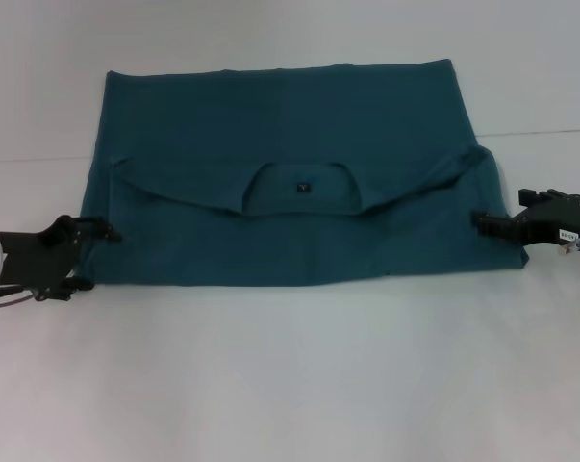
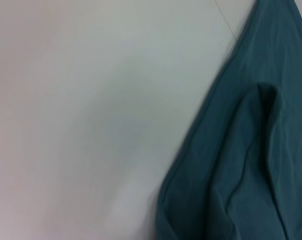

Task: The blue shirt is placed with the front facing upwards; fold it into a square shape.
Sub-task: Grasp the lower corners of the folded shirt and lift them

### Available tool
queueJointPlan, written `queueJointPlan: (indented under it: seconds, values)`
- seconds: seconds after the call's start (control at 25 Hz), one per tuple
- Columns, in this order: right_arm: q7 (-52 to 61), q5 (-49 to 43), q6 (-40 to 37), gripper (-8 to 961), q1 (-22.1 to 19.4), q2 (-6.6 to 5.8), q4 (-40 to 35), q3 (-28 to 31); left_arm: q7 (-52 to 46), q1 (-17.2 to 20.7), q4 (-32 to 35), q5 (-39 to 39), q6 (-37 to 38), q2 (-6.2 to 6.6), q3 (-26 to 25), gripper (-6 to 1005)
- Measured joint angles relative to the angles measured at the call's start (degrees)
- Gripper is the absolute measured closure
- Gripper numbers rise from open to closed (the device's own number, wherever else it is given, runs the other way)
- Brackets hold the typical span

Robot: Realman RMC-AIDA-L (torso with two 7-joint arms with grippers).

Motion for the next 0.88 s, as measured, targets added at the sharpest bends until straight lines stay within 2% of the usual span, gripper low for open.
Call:
queueJointPlan:
  seconds: [0.12,0.68,0.88]
  values:
    - [0.0,0.0,0.01,51,0.0,0.0,0.0,0.0,0.06,-0.12,0.01,-0.04,-0.31,-0.03,-0.06,126]
    - [-0.51,0.0,0.06,53,-0.03,0.0,0.32,0.0,0.11,-0.19,0.09,-0.11,-1.23,-0.43,-0.05,531]
    - [-0.69,0.0,0.05,53,-0.09,0.0,0.44,0.0,0.1,-0.17,0.1,-0.11,-1.44,-0.61,-0.05,618]
